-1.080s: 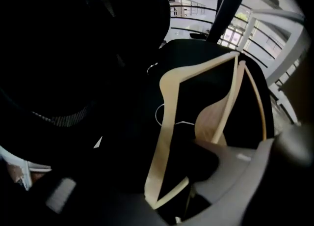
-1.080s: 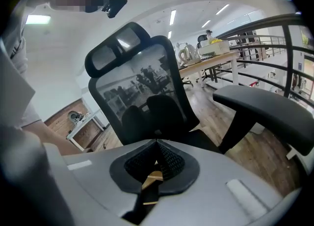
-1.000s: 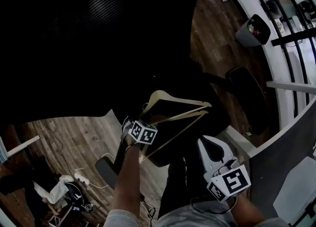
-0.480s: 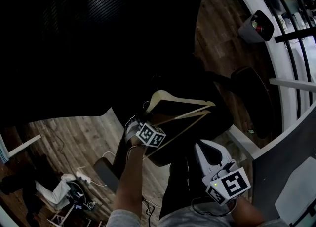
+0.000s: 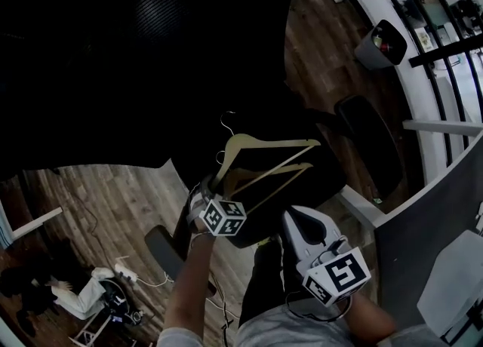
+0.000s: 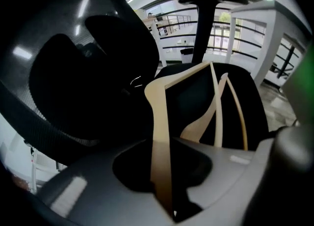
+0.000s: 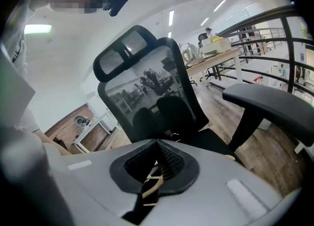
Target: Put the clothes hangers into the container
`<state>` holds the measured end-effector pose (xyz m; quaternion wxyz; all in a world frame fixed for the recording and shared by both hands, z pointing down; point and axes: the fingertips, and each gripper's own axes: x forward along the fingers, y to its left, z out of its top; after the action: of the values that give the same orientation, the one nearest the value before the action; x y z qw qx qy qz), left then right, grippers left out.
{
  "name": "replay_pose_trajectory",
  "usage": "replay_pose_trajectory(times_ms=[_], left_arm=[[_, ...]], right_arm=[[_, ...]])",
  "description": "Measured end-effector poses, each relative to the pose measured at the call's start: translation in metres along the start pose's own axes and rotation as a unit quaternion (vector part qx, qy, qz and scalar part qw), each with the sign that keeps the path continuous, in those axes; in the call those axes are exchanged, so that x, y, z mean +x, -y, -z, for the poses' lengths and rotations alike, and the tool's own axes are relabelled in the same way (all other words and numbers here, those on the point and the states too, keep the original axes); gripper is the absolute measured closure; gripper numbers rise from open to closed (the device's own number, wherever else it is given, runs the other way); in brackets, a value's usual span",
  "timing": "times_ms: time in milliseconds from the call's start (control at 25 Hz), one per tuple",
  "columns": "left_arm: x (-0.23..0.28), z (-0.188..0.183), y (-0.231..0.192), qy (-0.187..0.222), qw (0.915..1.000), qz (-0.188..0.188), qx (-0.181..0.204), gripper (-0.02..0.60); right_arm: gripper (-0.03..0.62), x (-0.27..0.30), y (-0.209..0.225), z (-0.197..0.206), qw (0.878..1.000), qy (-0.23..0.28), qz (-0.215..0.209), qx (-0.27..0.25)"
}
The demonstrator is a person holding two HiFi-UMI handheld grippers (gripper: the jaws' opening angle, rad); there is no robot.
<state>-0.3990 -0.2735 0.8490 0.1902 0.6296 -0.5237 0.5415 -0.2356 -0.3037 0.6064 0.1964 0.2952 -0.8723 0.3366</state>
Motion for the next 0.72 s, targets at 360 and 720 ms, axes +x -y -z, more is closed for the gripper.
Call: replay_pose_trajectory(times_ms=[360, 720], left_arm=[[-0.081, -0.024, -0.019, 0.055, 0.9975, -0.008, -0.044, 0.508], [-0.162, -0.039, -0.007, 0.111, 0.9938, -0.001, -0.004, 0.508]], right_arm=[[0.594, -0.037, -0.033, -0.042, 0.998, 0.053, 0.002, -0.035], [0.594, -0.088, -0.073, -0.058, 0.992, 0.107, 0.011, -0.059]])
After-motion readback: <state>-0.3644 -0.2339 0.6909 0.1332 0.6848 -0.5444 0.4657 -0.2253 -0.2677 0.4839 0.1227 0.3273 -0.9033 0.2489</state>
